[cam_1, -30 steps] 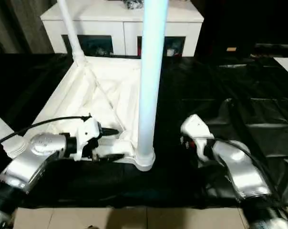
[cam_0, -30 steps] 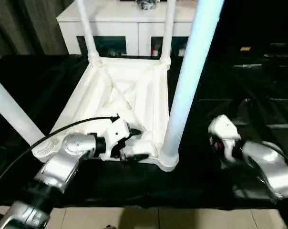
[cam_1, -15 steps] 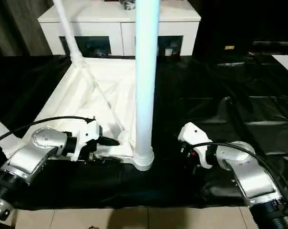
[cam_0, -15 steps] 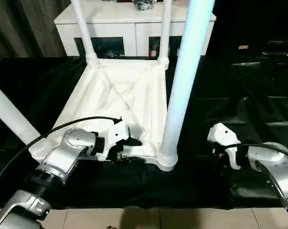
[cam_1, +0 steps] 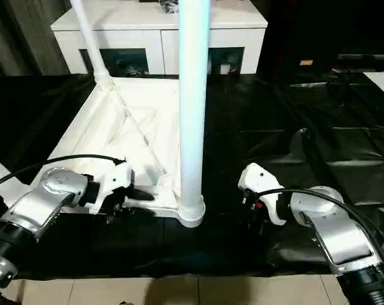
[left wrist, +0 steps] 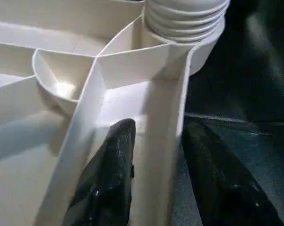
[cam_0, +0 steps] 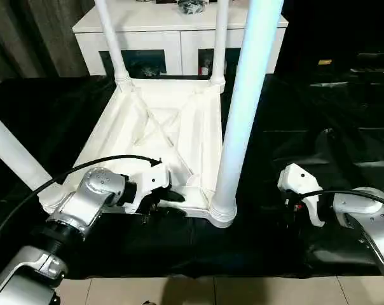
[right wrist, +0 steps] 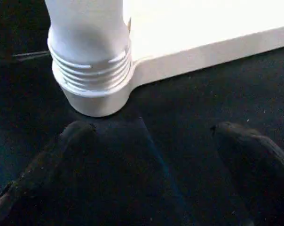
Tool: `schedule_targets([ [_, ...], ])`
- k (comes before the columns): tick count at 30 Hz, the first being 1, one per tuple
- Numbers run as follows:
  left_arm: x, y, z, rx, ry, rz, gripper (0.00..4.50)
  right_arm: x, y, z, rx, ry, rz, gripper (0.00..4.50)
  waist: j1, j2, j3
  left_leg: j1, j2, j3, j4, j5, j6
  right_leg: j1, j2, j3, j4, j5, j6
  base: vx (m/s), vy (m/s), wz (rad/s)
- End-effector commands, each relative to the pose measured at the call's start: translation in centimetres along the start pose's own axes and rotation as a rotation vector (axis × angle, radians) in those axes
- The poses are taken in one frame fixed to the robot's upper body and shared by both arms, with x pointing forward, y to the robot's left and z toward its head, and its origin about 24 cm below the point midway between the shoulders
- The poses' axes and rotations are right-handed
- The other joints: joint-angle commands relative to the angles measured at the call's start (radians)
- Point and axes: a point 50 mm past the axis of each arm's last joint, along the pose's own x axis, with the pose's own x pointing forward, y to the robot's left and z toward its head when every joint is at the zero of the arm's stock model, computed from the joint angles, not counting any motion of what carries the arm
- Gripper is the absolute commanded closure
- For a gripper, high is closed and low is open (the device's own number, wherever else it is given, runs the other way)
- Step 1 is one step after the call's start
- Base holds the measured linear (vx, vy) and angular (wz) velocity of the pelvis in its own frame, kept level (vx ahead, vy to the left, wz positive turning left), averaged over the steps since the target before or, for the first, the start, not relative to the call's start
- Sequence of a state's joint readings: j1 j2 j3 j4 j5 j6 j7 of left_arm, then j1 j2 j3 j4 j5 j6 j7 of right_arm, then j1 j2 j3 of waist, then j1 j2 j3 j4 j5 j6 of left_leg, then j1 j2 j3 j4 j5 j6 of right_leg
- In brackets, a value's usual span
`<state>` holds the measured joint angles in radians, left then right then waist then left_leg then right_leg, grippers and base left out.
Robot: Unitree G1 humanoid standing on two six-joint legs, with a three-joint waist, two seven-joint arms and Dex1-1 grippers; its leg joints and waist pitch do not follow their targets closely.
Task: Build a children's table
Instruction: Rotate table base
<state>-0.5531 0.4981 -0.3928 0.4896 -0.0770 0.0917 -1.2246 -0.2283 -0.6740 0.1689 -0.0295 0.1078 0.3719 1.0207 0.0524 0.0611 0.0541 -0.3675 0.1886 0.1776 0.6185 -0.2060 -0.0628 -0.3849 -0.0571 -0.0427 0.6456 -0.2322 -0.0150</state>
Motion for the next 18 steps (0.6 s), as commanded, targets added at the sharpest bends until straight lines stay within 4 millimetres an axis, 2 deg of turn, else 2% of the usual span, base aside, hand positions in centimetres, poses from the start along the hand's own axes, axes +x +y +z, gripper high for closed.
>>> schedule_targets([
  [1, 0.0, 0.3, 0.1, 0.020, 0.025, 0.004, 3.00, -0.1, 0.1, 0.2, -0.012, 0.012, 0.001, 0.00, -0.001, 0.000, -0.065, 0.010, 0.043, -0.020, -0.072, -0.147, 0.049, 0.052, -0.078, 0.049, -0.082, 0.014, -0.270, 0.000, 0.000, 0.00],
  [7, 0.0, 0.0, -0.6, 0.013, 0.069, -0.011, 3.52, 0.0, 0.0, 0.3, -0.014, 0.015, -0.009, 0.00, -0.001, 0.004, -0.064, 0.010, 0.043, -0.020, -0.072, -0.163, 0.046, 0.051, -0.079, 0.049, -0.084, -0.007, -0.270, 0.000, 0.000, 0.00],
  [8, 0.0, 0.0, -0.8, 0.012, 0.073, -0.012, 3.66, 0.0, -0.1, 0.3, -0.015, 0.015, -0.014, 0.00, 0.000, 0.009, -0.064, 0.011, 0.043, -0.020, -0.071, -0.162, 0.044, 0.051, -0.079, 0.049, -0.083, -0.003, -0.272, 0.000, 0.000, 0.00],
  [10, -0.1, -0.2, -1.1, 0.009, 0.078, -0.013, 3.76, 0.0, -0.2, 0.4, -0.018, 0.011, -0.032, 0.00, -0.001, 0.006, -0.065, 0.010, 0.042, -0.020, -0.071, -0.160, 0.045, 0.052, -0.078, 0.048, -0.082, 0.008, -0.273, 0.000, 0.000, 0.00],
  [11, -0.3, -0.2, -1.1, 0.012, 0.076, 0.006, 3.81, 0.0, -0.4, 0.5, -0.016, 0.001, -0.050, 0.00, -0.001, 0.010, -0.065, 0.010, 0.043, -0.021, -0.071, -0.156, 0.046, 0.052, -0.079, 0.048, -0.081, 0.012, -0.273, 0.000, 0.000, 0.00],
  [12, -0.3, -0.2, -1.1, 0.012, 0.076, 0.006, 3.98, 0.0, -0.4, 0.5, -0.016, 0.001, -0.050, 0.00, -0.002, 0.008, -0.064, 0.009, 0.043, -0.020, -0.072, -0.155, 0.048, 0.052, -0.078, 0.048, -0.083, 0.012, -0.272, 0.000, 0.000, 0.00],
  [18, -0.9, -0.3, -0.9, -0.057, -0.036, 0.135, 4.41, 0.2, -0.2, 0.7, 0.021, -0.054, -0.078, 0.00, -0.015, 0.008, -0.063, 0.003, 0.041, -0.021, -0.073, -0.158, 0.052, 0.053, -0.079, 0.046, -0.085, -0.047, -0.259, 0.000, 0.000, 0.00],
])
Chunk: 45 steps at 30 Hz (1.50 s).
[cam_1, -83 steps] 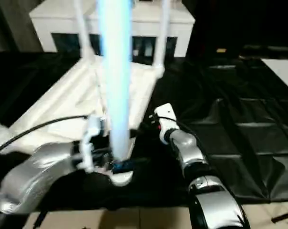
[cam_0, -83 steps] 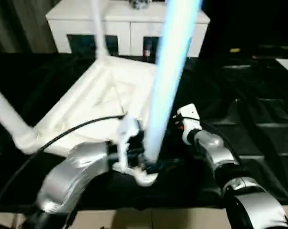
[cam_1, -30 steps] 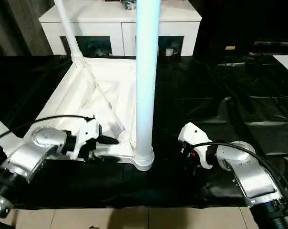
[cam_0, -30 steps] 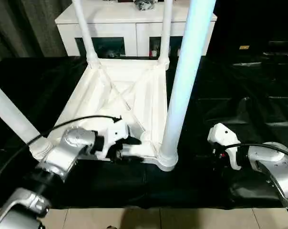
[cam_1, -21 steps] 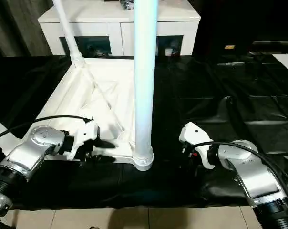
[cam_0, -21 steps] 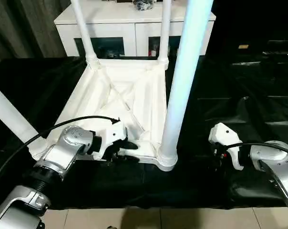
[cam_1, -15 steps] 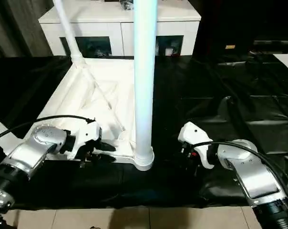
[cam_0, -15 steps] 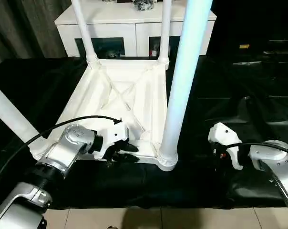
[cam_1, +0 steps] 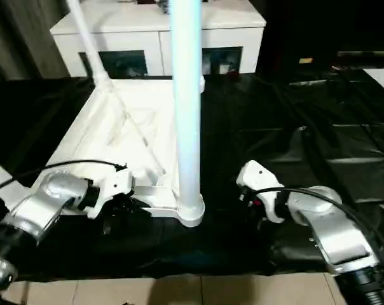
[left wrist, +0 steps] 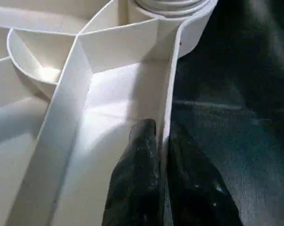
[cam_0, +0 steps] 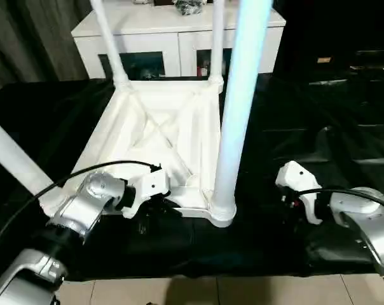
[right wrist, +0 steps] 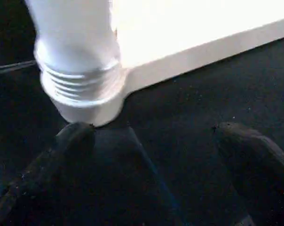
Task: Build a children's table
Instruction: Rotate table base, then rotate leg to tighten
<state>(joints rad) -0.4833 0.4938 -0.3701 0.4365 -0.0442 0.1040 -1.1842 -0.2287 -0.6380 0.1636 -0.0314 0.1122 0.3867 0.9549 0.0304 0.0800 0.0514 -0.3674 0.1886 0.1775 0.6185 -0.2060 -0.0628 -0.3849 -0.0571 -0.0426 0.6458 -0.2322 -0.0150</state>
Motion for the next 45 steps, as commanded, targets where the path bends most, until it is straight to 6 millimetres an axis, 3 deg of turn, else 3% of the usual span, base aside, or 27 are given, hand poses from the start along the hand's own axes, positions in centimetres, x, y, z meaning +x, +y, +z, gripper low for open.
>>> schedule_targets([
  [1, -1.2, -0.6, -0.3, -0.113, -0.073, 0.148, 4.44, -0.3, 0.1, 0.7, 0.050, -0.086, -0.013, 0.00, -0.004, -0.022, -0.062, -0.003, 0.045, -0.024, -0.073, -0.134, 0.061, 0.061, -0.082, 0.047, -0.079, -0.002, -0.265, 0.000, 0.000, 0.00],
  [3, -1.1, -1.0, -0.4, -0.123, -0.070, 0.151, 4.48, -0.3, 0.1, 0.8, 0.059, -0.096, -0.014, 0.00, -0.012, -0.018, -0.061, -0.008, 0.042, -0.025, -0.072, -0.115, 0.078, 0.060, -0.081, 0.045, -0.080, 0.009, -0.263, 0.000, 0.000, 0.00],
  [5, -0.7, -2.0, -0.7, -0.158, -0.062, 0.186, 4.48, -0.3, 0.1, 0.8, 0.063, -0.111, -0.011, 0.00, -0.022, -0.025, -0.062, -0.005, 0.040, -0.022, -0.069, -0.098, 0.100, 0.058, -0.078, 0.044, -0.082, 0.001, -0.264, 0.000, 0.000, 0.00],
  [7, 0.2, -3.0, -0.6, -0.176, -0.079, 0.233, 4.48, -0.2, -0.1, 1.0, 0.086, -0.142, -0.014, 0.00, -0.026, -0.044, -0.057, -0.006, 0.037, -0.018, -0.067, -0.110, 0.112, 0.054, -0.076, 0.044, -0.090, -0.050, -0.255, 0.000, 0.000, 0.00],
  [9, 1.0, -3.6, -0.2, -0.179, -0.104, 0.258, 4.48, 0.0, -0.1, 1.3, 0.103, -0.165, -0.001, 0.00, -0.025, -0.040, -0.054, -0.003, 0.038, -0.018, -0.068, -0.127, 0.109, 0.050, -0.077, 0.044, -0.097, -0.130, -0.238, 0.000, 0.000, 0.00],
  [10, 1.5, -3.7, 0.0, -0.179, -0.113, 0.269, 4.48, 0.3, -0.1, 1.4, 0.101, -0.170, 0.008, 0.00, -0.026, -0.047, -0.052, -0.002, 0.038, -0.018, -0.069, -0.135, 0.105, 0.047, -0.074, 0.044, -0.100, -0.165, -0.227, 0.000, 0.000, 0.00],
  [11, 1.8, -3.8, 0.1, -0.178, -0.111, 0.270, 4.48, 0.5, -0.1, 1.4, 0.099, -0.172, 0.018, 0.00, -0.024, -0.040, -0.053, 0.001, 0.037, -0.017, -0.069, -0.139, 0.100, 0.044, -0.075, 0.045, -0.099, -0.184, -0.221, 0.000, 0.000, 0.00],
  [13, 2.6, -3.7, 0.3, -0.155, -0.088, 0.267, 4.48, 1.3, 0.1, 1.6, 0.090, -0.174, 0.043, 0.00, -0.017, -0.046, -0.050, 0.002, 0.038, -0.017, -0.071, -0.155, 0.090, 0.040, -0.075, 0.047, -0.107, -0.231, -0.198, 0.000, 0.000, 0.00],
  [17, 3.4, -3.8, 0.3, -0.120, -0.046, 0.230, 4.48, 2.7, -0.3, 1.8, 0.056, -0.171, 0.030, 0.00, -0.012, -0.042, -0.055, 0.003, 0.039, -0.019, -0.073, -0.143, 0.075, 0.037, -0.075, 0.047, -0.102, -0.192, -0.199, 0.000, 0.000, 0.00],
  [21, 3.4, -3.5, 0.2, -0.094, -0.020, 0.215, 4.48, 4.1, -1.3, 2.0, 0.018, -0.142, -0.038, 0.00, -0.010, -0.044, -0.058, 0.004, 0.037, -0.019, -0.073, -0.132, 0.072, 0.037, -0.076, 0.045, -0.094, -0.132, -0.226, 0.000, 0.000, 0.00],
  [23, 3.3, -3.3, 0.1, -0.081, -0.004, 0.218, 4.48, 4.4, -1.5, 2.1, 0.022, -0.142, -0.036, 0.00, -0.003, -0.041, -0.059, 0.005, 0.037, -0.017, -0.071, -0.128, 0.072, 0.039, -0.077, 0.047, -0.093, -0.108, -0.230, 0.000, 0.000, 0.00],
  [25, 3.1, -3.1, 0.1, -0.078, 0.000, 0.217, 4.48, 4.6, -1.6, 2.1, 0.024, -0.142, -0.028, 0.00, 0.003, -0.044, -0.059, 0.005, 0.036, -0.015, -0.071, -0.130, 0.073, 0.041, -0.077, 0.048, -0.092, -0.104, -0.227, 0.000, 0.000, 0.00],
  [37, 2.9, -2.7, -0.2, -0.085, 0.003, 0.231, 4.50, 5.0, -1.2, 1.2, 0.030, -0.116, 0.055, 1.06, 0.005, -0.054, -0.053, 0.005, 0.040, -0.018, -0.079, -0.180, 0.054, 0.038, -0.079, 0.048, -0.098, -0.185, -0.210, 0.000, 0.000, 0.00],
  [45, 2.7, -2.5, -0.3, -0.085, 0.007, 0.238, 4.50, 5.0, -1.2, 0.8, 0.044, -0.109, 0.067, 1.68, 0.005, -0.052, -0.052, 0.004, 0.040, -0.018, -0.079, -0.184, 0.054, 0.035, -0.079, 0.048, -0.101, -0.200, -0.206, 0.000, 0.000, 0.00],
])
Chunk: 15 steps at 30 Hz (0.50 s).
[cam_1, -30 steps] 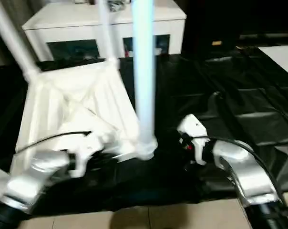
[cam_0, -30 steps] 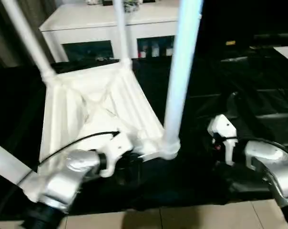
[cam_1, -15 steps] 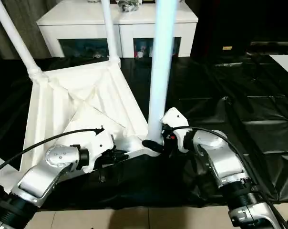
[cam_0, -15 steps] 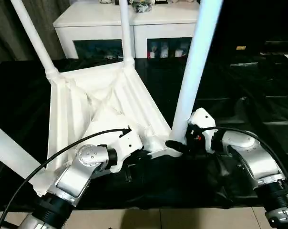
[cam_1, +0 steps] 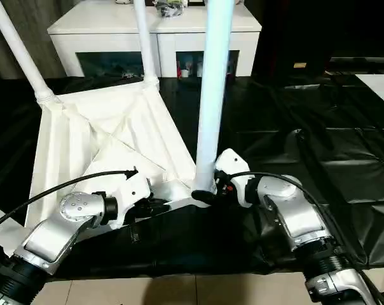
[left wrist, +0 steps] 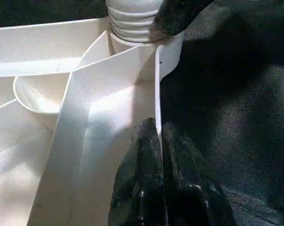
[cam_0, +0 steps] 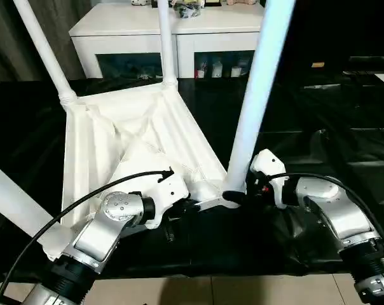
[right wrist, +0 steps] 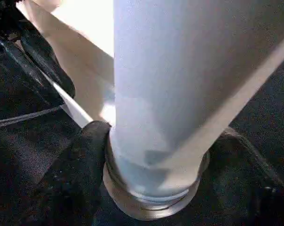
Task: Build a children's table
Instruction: Rotate leg to tighten
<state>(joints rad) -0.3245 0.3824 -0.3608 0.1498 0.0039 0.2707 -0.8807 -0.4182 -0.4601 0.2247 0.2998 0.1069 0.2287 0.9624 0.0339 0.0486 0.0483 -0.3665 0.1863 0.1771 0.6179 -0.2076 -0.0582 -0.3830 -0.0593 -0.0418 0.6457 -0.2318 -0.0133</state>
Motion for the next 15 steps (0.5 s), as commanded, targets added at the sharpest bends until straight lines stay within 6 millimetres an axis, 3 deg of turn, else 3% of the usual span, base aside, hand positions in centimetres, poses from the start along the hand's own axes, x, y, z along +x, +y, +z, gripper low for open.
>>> schedule_targets([
  [1, -0.4, 0.2, -2.1, -0.039, 0.094, 0.020, 4.50, 0.1, 0.0, -0.4, 0.022, 0.007, 0.007, 1.72, 0.001, -0.021, -0.049, 0.003, 0.042, -0.018, -0.079, -0.187, 0.049, 0.034, -0.077, 0.048, -0.102, -0.207, -0.208, 0.000, 0.000, 0.00],
  [6, -0.4, 0.2, -2.2, -0.058, 0.092, 0.030, 4.50, 0.7, 0.1, -1.1, 0.083, 0.001, -0.044, 1.78, -0.002, -0.022, -0.045, 0.005, 0.042, -0.019, -0.084, -0.219, 0.037, 0.030, -0.077, 0.048, -0.106, -0.261, -0.199, 0.000, 0.000, 0.00],
  [7, -0.2, 0.3, -2.3, -0.078, 0.091, 0.055, 4.50, 1.3, -0.2, -1.6, 0.161, -0.020, -0.144, 1.79, -0.004, -0.024, -0.044, 0.004, 0.041, -0.019, -0.085, -0.226, 0.033, 0.028, -0.077, 0.048, -0.109, -0.286, -0.192, 0.000, 0.000, 0.00],
  [9, 0.4, 0.7, -2.2, -0.103, 0.089, 0.115, 4.50, 2.2, -0.3, -1.9, 0.243, -0.050, -0.266, 1.80, -0.012, -0.020, -0.041, 0.000, 0.039, -0.023, -0.090, -0.243, 0.015, 0.029, -0.079, 0.046, -0.112, -0.335, -0.178, 0.000, 0.000, 0.00],
  [12, 1.2, 1.2, -1.8, -0.137, 0.088, 0.174, 4.50, 3.2, -0.2, -2.2, 0.306, -0.056, -0.380, 1.80, -0.020, -0.022, -0.040, 0.011, 0.040, -0.026, -0.094, -0.301, -0.015, 0.018, -0.079, 0.048, -0.120, -0.398, -0.152, 0.000, 0.000, 0.00],
  [13, 1.5, 1.5, -1.5, -0.151, 0.082, 0.202, 4.50, 3.6, -0.2, -2.2, 0.320, -0.054, -0.411, 1.81, -0.023, -0.016, -0.040, 0.012, 0.038, -0.027, -0.094, -0.315, -0.021, 0.016, -0.079, 0.049, -0.123, -0.414, -0.148, 0.000, 0.000, 0.00],
  [15, 2.4, 1.9, -0.8, -0.174, 0.069, 0.258, 4.50, 4.5, 0.2, -2.1, 0.335, -0.056, -0.471, 1.81, -0.031, -0.022, -0.039, 0.013, 0.038, -0.028, -0.097, -0.337, -0.025, 0.014, -0.078, 0.051, -0.124, -0.421, -0.145, 0.000, 0.000, 0.00],
])
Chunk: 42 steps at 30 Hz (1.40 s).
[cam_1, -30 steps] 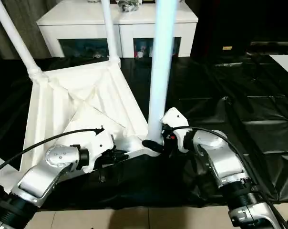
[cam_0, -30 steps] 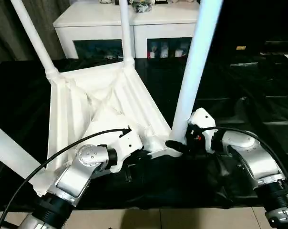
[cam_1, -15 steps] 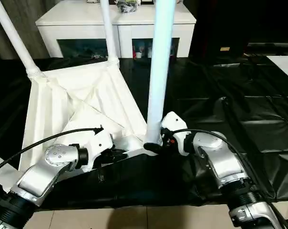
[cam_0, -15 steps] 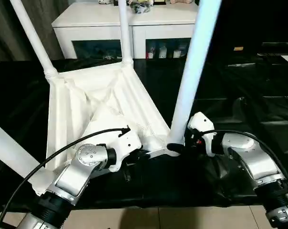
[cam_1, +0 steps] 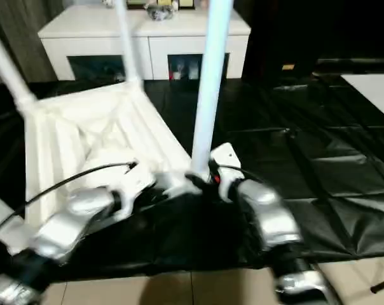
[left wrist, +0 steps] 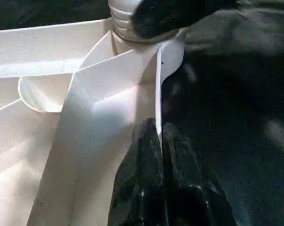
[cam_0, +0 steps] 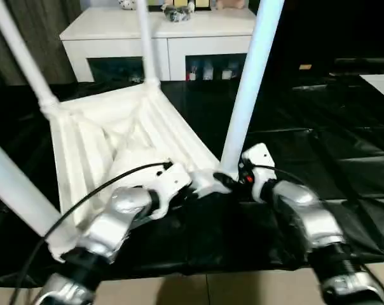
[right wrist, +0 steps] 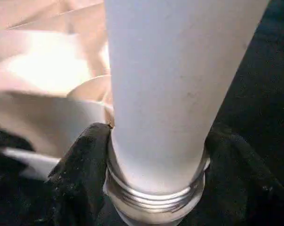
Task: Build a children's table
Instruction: Rotate leg to tighten
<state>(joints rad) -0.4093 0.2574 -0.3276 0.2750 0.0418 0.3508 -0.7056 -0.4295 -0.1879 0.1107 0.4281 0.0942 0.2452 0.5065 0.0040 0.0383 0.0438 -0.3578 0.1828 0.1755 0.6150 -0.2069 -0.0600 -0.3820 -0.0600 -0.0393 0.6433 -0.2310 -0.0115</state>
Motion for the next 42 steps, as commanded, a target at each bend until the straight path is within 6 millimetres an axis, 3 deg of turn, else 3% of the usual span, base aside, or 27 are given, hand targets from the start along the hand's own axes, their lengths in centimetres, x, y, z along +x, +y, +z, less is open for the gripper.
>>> schedule_targets([
  [1, 1.4, 0.6, -0.2, -0.096, 0.042, 0.155, 4.50, 1.1, 0.7, -1.5, 0.064, 0.046, -0.188, 1.81, 0.000, -0.010, -0.035, 0.006, 0.040, -0.028, -0.093, -0.338, -0.027, 0.013, -0.077, 0.048, -0.123, -0.420, -0.143, 0.000, 0.000, 0.00],
  [3, 2.4, 0.6, 0.7, -0.106, 0.035, 0.216, 4.50, 2.1, 1.8, -1.3, 0.107, 0.025, -0.264, 1.81, -0.003, -0.007, -0.038, 0.007, 0.038, -0.028, -0.095, -0.333, -0.037, 0.011, -0.078, 0.049, -0.125, -0.409, -0.142, 0.000, 0.000, 0.00],
  [6, 3.6, 0.3, 1.3, -0.103, 0.031, 0.267, 4.50, 3.2, 2.9, -0.7, 0.108, 0.002, -0.323, 1.81, 0.002, -0.003, -0.046, 0.007, 0.039, -0.026, -0.096, -0.278, -0.019, 0.017, -0.077, 0.050, -0.120, -0.286, -0.160, 0.000, 0.000, 0.00],
  [7, 3.7, 0.2, 1.4, -0.099, 0.030, 0.273, 4.50, 3.4, 3.1, -0.5, 0.101, -0.002, -0.329, 1.81, 0.004, -0.006, -0.051, 0.005, 0.037, -0.023, -0.096, -0.230, -0.003, 0.025, -0.074, 0.047, -0.117, -0.199, -0.175, 0.000, 0.000, 0.00],
  [12, 3.5, 0.1, 1.3, -0.074, 0.020, 0.238, 4.50, 3.5, 3.3, 0.4, 0.081, -0.060, -0.247, 1.81, 0.009, -0.003, -0.061, -0.009, 0.038, -0.020, -0.087, -0.104, 0.064, 0.040, -0.080, 0.043, -0.100, -0.015, -0.207, 0.000, 0.000, 0.00],
  [13, 3.2, 0.2, 1.3, -0.055, 0.010, 0.220, 4.50, 3.1, 2.9, 0.7, 0.063, -0.092, -0.238, 1.46, 0.012, -0.005, -0.063, -0.010, 0.038, -0.019, -0.083, -0.086, 0.088, 0.042, -0.082, 0.042, -0.098, 0.021, -0.218, 0.000, 0.000, 0.00],
  [14, 2.9, 0.3, 1.2, -0.054, 0.011, 0.207, 4.50, 3.0, 2.7, 0.9, 0.062, -0.102, -0.221, 1.12, 0.013, -0.003, -0.064, -0.011, 0.038, -0.018, -0.083, -0.081, 0.093, 0.044, -0.082, 0.042, -0.096, 0.028, -0.222, 0.000, 0.000, 0.00],
  [19, 1.4, 0.5, 0.4, 0.003, 0.004, 0.112, 4.50, 1.6, 0.8, 1.8, 0.007, -0.135, -0.136, 0.78, 0.006, -0.003, -0.056, -0.012, 0.042, -0.021, -0.091, -0.156, 0.085, 0.044, -0.082, 0.040, -0.106, -0.078, -0.215, 0.000, 0.000, 0.00],
  [21, 0.6, 0.5, -0.3, 0.044, 0.028, 0.080, 4.50, 0.7, 0.6, 1.8, -0.021, -0.118, -0.015, 0.66, 0.005, 0.000, -0.055, -0.006, 0.044, -0.021, -0.091, -0.173, 0.077, 0.040, -0.078, 0.040, -0.108, -0.098, -0.216, 0.000, 0.000, 0.00],
  [23, -0.2, 0.1, -1.0, 0.060, 0.032, 0.010, 4.50, -0.6, 0.7, 1.7, -0.101, -0.096, 0.136, 0.47, 0.013, 0.000, -0.056, -0.008, 0.047, -0.020, -0.089, -0.151, 0.082, 0.045, -0.077, 0.040, -0.103, -0.051, -0.215, 0.000, 0.000, 0.00],
  [25, -1.1, -0.7, -1.1, 0.061, -0.031, -0.108, 4.50, -2.6, 0.8, 1.3, -0.155, -0.060, 0.315, 0.47, 0.017, 0.002, -0.058, -0.007, 0.050, -0.020, -0.088, -0.127, 0.096, 0.043, -0.078, 0.042, -0.096, 0.006, -0.223, 0.000, 0.000, 0.00],
  [27, -1.6, -0.9, -1.2, 0.073, -0.035, -0.155, 4.50, -3.4, 0.7, 1.0, -0.161, -0.045, 0.368, 0.47, 0.024, -0.001, -0.058, -0.006, 0.051, -0.018, -0.087, -0.120, 0.113, 0.043, -0.079, 0.041, -0.095, 0.036, -0.241, 0.000, 0.000, 0.00],
  [31, -2.7, -1.3, -1.5, 0.070, -0.046, -0.236, 4.50, -4.7, 0.1, 0.8, -0.147, -0.017, 0.445, 0.47, 0.028, -0.001, -0.054, 0.000, 0.052, -0.017, -0.091, -0.162, 0.093, 0.038, -0.078, 0.042, -0.101, -0.044, -0.249, 0.000, 0.000, 0.00],
  [37, -3.4, -1.1, -1.5, 0.069, -0.054, -0.267, 4.50, -5.1, -0.5, 0.6, -0.161, 0.041, 0.494, 0.47, 0.036, -0.003, -0.057, -0.001, 0.049, -0.015, -0.087, -0.121, 0.100, 0.039, -0.078, 0.042, -0.095, -0.003, -0.254, 0.000, 0.000, 0.00],
  [42, -3.6, -0.9, -1.6, 0.078, -0.048, -0.265, 4.50, -4.6, -0.7, 0.4, -0.196, 0.070, 0.471, 0.92, 0.035, -0.004, -0.059, -0.002, 0.047, -0.015, -0.084, -0.098, 0.100, 0.040, -0.077, 0.040, -0.091, 0.021, -0.259, 0.000, 0.000, 0.00],
])
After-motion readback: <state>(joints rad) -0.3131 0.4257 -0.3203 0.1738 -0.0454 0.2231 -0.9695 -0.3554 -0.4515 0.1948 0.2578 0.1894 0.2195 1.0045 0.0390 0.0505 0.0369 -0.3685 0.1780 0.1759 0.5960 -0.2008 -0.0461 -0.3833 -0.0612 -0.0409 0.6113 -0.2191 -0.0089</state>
